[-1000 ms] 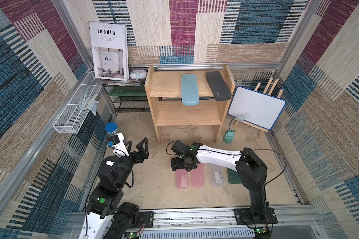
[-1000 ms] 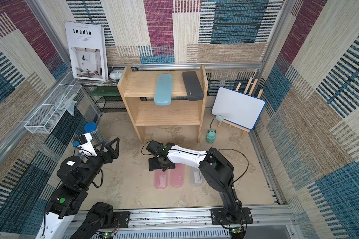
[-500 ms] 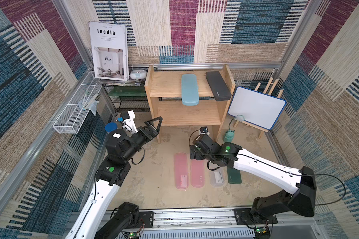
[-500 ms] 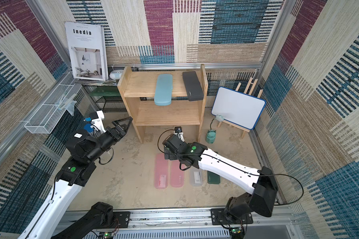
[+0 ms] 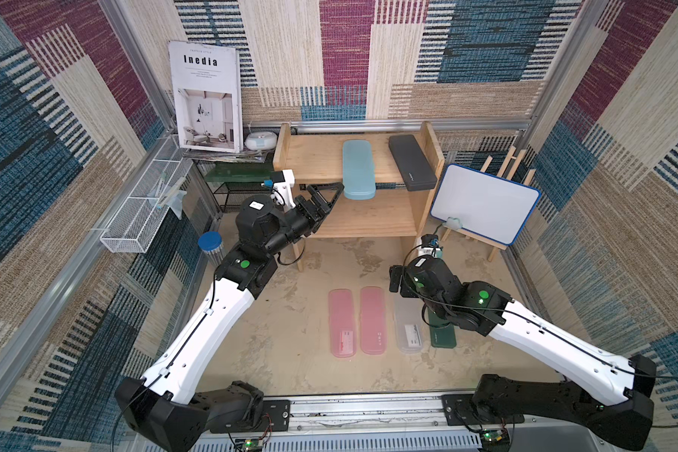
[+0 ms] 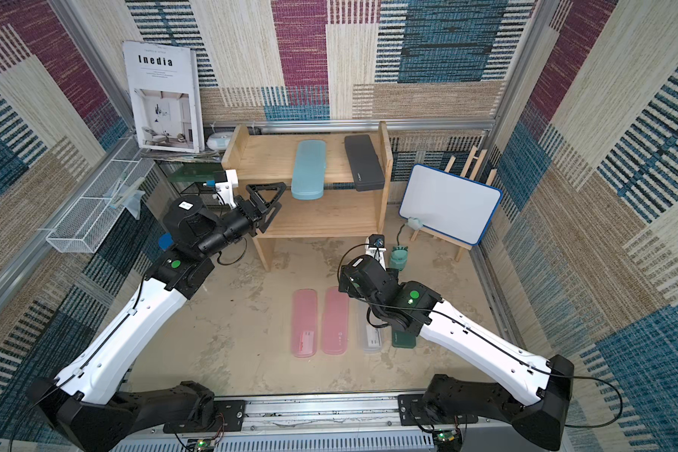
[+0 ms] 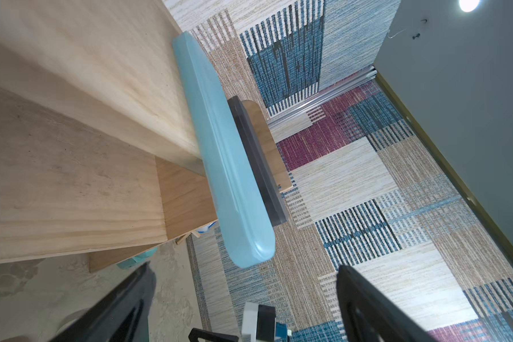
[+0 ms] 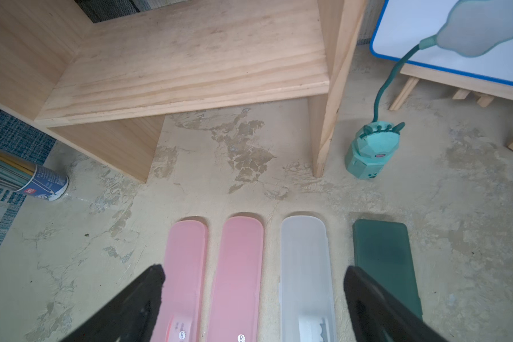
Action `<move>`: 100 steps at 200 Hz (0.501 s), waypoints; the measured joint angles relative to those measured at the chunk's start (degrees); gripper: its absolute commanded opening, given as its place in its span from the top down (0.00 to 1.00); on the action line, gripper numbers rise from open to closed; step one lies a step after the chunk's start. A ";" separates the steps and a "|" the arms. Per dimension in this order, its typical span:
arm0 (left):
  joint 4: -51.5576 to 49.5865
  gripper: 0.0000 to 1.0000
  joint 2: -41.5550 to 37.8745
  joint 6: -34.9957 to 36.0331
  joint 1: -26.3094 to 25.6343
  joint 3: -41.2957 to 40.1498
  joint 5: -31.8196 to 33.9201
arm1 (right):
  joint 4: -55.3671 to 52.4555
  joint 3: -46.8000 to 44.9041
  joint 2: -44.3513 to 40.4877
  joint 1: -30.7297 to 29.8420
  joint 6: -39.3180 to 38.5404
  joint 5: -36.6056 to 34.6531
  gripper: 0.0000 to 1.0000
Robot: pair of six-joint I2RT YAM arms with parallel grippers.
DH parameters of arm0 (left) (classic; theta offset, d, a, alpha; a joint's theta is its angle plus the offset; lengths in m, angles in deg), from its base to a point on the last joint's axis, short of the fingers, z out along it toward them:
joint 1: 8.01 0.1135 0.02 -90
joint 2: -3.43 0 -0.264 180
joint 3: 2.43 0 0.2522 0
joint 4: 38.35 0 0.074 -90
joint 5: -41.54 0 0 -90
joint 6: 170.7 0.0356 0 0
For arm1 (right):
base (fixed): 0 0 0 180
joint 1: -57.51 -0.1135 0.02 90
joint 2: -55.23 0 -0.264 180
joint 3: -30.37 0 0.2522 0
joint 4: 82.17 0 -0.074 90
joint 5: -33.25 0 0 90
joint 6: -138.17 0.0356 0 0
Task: Remove the pencil cases from the shelf
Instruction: Pick up the pencil case from the shelf.
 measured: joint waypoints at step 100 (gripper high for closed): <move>1.57 0.44 10.25 -2.56 -3.23 7.76 0.17 | -2.10 -0.31 -3.63 2.08 -0.74 -0.37 0.01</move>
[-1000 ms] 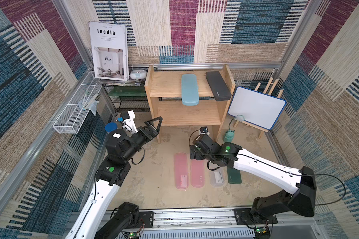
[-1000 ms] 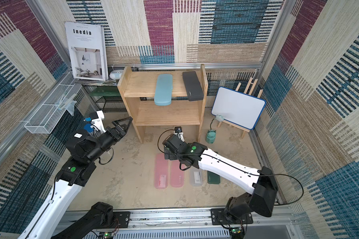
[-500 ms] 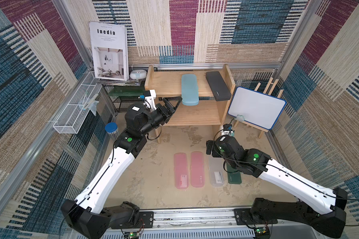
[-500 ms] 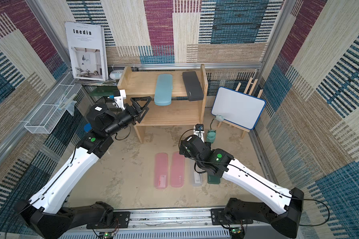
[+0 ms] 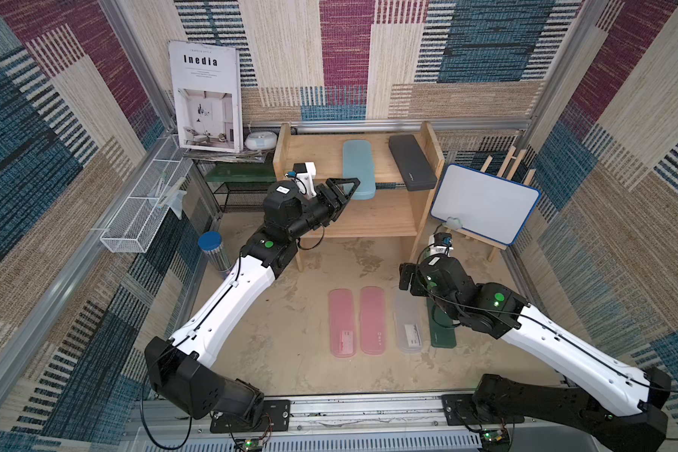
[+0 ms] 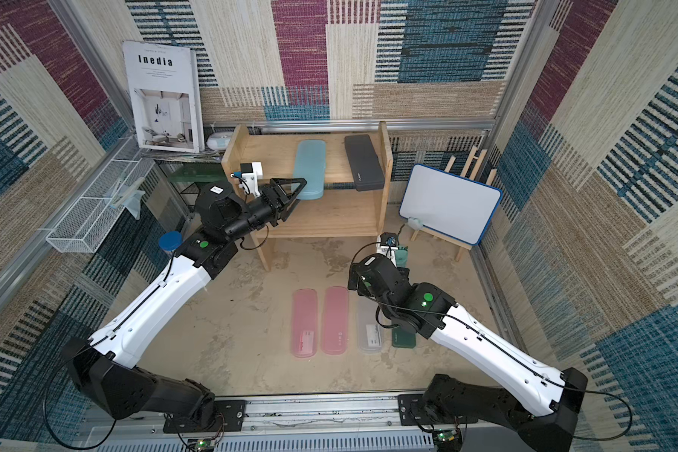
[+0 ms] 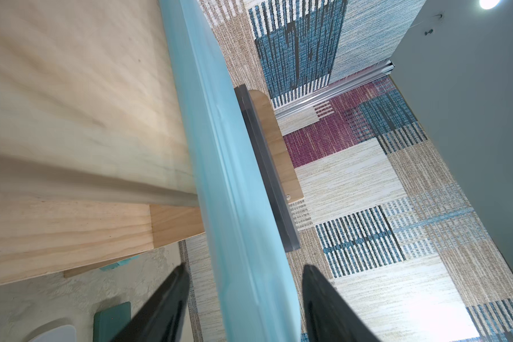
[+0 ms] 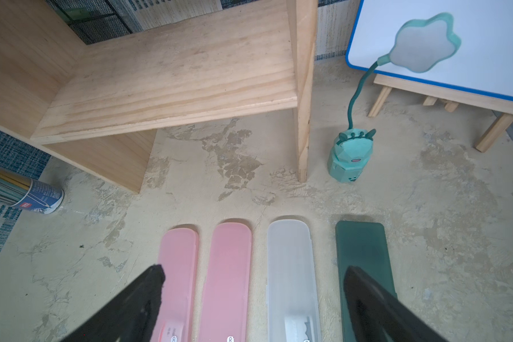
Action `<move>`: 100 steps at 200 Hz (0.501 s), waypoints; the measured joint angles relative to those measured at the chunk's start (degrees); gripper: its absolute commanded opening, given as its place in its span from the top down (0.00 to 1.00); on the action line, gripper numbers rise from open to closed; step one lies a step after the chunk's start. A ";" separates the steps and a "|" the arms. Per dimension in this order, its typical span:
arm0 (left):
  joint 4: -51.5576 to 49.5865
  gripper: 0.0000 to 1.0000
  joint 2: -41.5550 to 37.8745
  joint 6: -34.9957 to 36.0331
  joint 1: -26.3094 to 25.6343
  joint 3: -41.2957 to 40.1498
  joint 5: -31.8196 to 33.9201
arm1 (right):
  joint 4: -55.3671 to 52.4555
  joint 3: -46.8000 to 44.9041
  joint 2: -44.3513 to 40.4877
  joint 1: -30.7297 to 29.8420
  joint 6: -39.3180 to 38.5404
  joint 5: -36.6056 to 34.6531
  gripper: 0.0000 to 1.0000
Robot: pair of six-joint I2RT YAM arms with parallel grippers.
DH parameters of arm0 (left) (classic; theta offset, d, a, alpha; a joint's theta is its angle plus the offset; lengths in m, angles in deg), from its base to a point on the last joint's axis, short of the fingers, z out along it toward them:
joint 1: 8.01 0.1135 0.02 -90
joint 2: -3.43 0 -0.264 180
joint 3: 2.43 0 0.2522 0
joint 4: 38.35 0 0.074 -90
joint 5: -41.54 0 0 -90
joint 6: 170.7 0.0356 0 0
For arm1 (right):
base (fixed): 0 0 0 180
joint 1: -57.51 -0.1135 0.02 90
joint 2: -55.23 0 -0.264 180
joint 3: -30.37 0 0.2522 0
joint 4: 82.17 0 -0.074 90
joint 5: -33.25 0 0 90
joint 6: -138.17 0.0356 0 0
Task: Remove the pencil cases from the shelf
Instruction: Pick up the pencil case from the shelf.
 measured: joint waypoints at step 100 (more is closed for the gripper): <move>4.39 0.93 -3.76 0.72 -0.85 -6.51 2.54 | -1.38 1.31 -0.11 0.39 -1.64 0.46 0.01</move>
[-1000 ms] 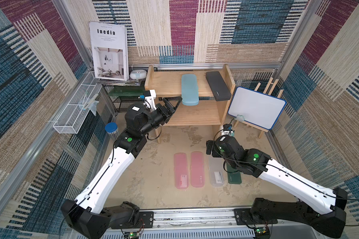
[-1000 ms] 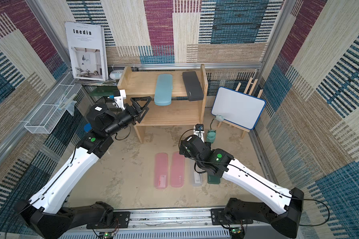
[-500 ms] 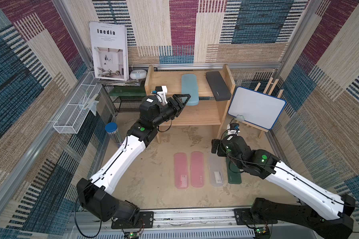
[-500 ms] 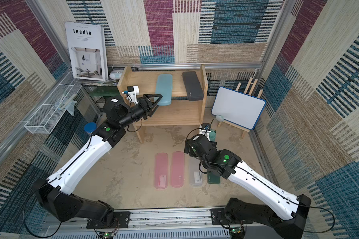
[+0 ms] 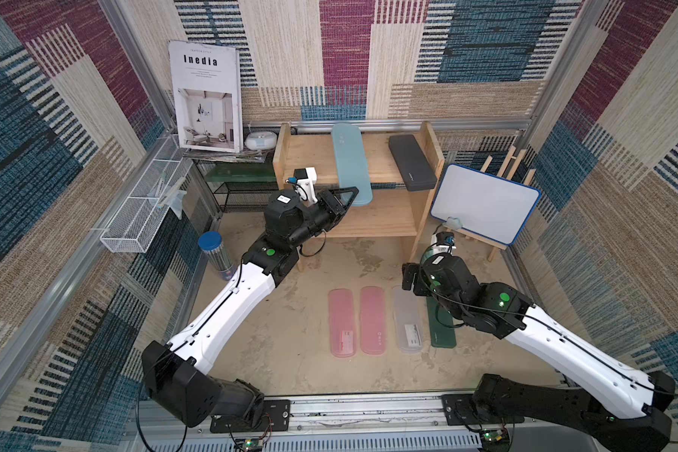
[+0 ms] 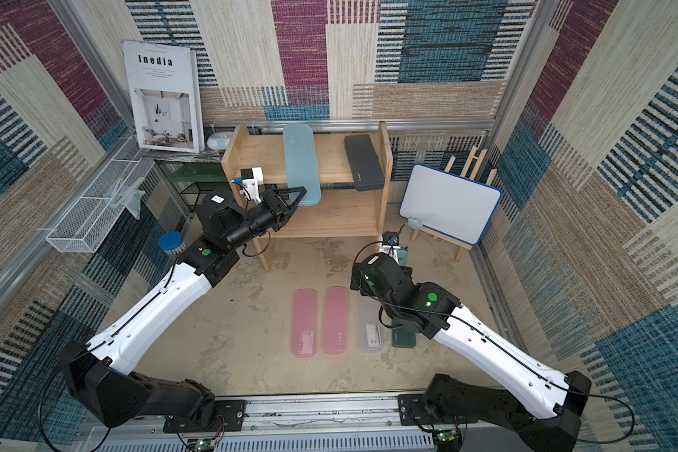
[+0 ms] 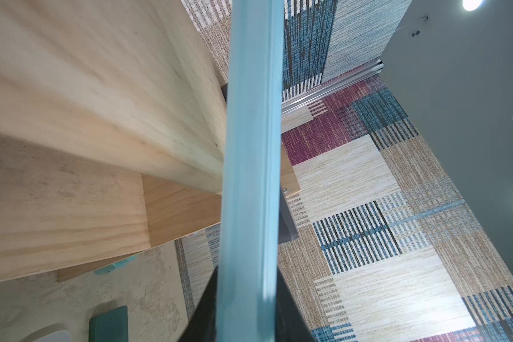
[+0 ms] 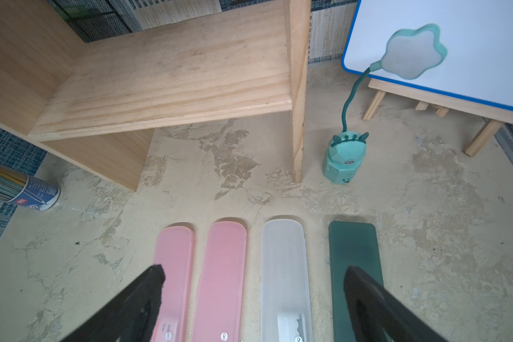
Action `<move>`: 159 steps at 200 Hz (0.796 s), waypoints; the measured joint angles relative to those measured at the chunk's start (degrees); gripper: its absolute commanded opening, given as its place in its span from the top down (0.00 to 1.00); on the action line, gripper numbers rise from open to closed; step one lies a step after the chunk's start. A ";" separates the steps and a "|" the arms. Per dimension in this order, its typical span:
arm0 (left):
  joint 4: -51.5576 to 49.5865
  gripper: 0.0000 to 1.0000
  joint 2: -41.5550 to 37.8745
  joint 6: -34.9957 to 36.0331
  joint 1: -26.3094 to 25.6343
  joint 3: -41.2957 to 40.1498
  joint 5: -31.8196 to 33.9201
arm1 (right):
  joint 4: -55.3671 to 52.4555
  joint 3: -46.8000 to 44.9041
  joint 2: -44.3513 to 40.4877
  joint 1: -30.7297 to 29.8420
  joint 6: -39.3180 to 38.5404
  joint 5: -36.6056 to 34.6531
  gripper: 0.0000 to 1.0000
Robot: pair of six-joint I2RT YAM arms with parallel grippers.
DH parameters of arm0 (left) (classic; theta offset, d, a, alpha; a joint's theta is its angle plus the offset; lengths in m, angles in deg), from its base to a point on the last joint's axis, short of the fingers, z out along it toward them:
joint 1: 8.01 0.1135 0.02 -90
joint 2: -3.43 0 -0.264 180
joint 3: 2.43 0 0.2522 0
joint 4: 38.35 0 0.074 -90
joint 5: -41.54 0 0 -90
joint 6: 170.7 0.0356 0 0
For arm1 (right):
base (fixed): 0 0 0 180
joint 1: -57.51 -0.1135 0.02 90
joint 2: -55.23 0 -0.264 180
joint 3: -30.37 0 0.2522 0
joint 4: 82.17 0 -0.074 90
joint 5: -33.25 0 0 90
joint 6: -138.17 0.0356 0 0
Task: Remove the pencil cases from the shelf
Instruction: Pick up the pencil case from the shelf.
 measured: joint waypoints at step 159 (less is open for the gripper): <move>-5.25 0.90 -42.34 32.83 -3.30 -38.62 13.55 | 16.48 24.65 20.24 -2.12 -7.45 32.57 0.01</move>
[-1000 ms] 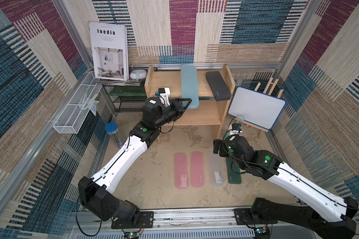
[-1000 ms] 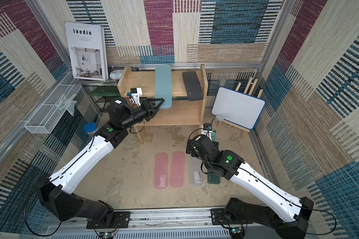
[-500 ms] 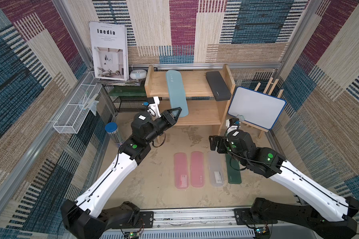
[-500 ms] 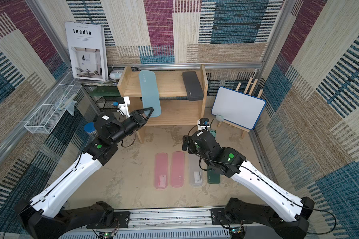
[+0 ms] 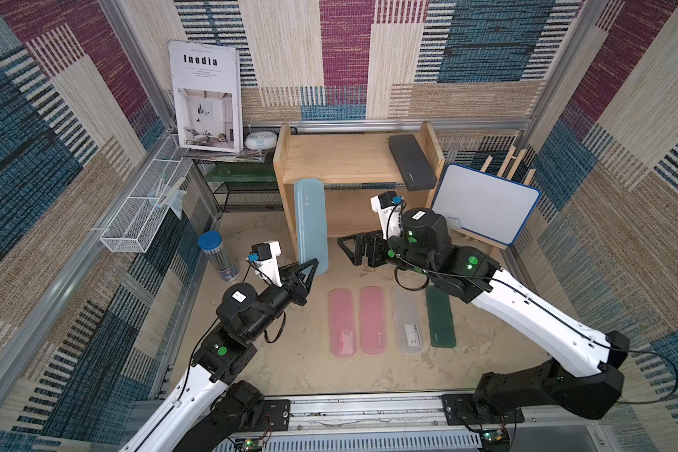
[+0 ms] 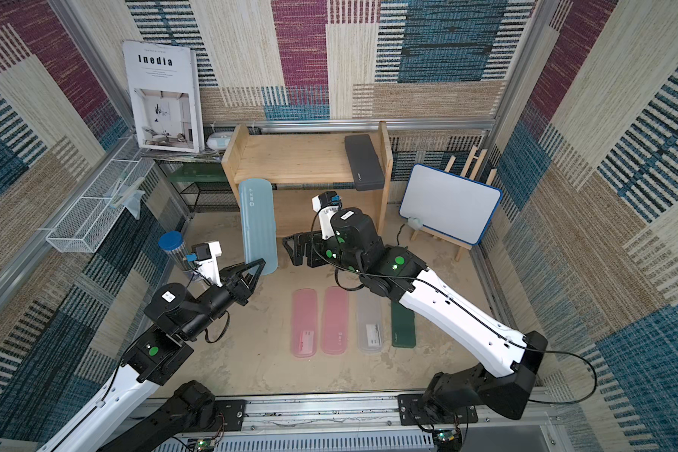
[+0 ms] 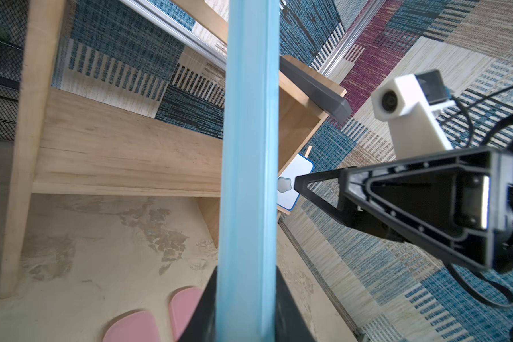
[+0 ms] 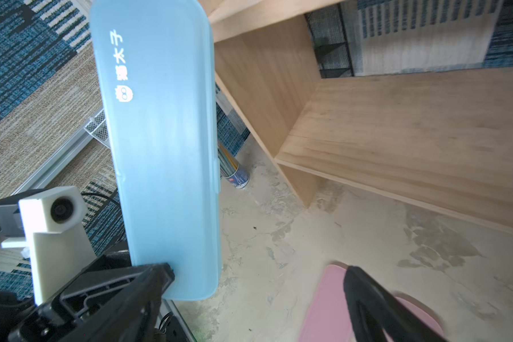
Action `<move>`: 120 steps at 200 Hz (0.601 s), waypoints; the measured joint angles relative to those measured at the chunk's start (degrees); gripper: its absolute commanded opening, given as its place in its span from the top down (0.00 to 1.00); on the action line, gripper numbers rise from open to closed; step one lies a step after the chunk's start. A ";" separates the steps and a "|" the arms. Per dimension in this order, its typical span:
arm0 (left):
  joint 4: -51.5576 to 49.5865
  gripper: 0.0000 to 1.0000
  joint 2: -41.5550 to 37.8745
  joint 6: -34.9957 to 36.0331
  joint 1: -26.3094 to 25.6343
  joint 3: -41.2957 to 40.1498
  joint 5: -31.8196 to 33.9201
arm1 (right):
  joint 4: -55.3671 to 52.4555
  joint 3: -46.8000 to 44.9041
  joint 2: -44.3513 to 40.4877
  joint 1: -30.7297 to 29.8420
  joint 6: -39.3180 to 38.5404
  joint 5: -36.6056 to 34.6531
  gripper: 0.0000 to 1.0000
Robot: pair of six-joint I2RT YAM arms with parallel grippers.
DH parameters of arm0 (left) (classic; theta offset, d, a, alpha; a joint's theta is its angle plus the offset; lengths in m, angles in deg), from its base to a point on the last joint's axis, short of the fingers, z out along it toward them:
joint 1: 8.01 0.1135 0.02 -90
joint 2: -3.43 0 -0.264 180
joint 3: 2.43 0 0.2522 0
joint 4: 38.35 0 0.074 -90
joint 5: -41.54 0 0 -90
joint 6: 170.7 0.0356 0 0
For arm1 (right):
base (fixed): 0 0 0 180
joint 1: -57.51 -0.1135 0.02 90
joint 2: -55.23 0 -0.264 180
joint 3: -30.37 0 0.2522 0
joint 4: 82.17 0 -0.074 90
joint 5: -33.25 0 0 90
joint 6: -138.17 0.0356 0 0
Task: Remove the pencil cases from the shelf
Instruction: Pick up the pencil case from the shelf.
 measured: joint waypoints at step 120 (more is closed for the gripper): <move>-3.76 0.90 -2.21 2.01 -0.28 -0.13 0.59 | 1.05 20.09 19.34 -4.04 -1.33 6.05 0.01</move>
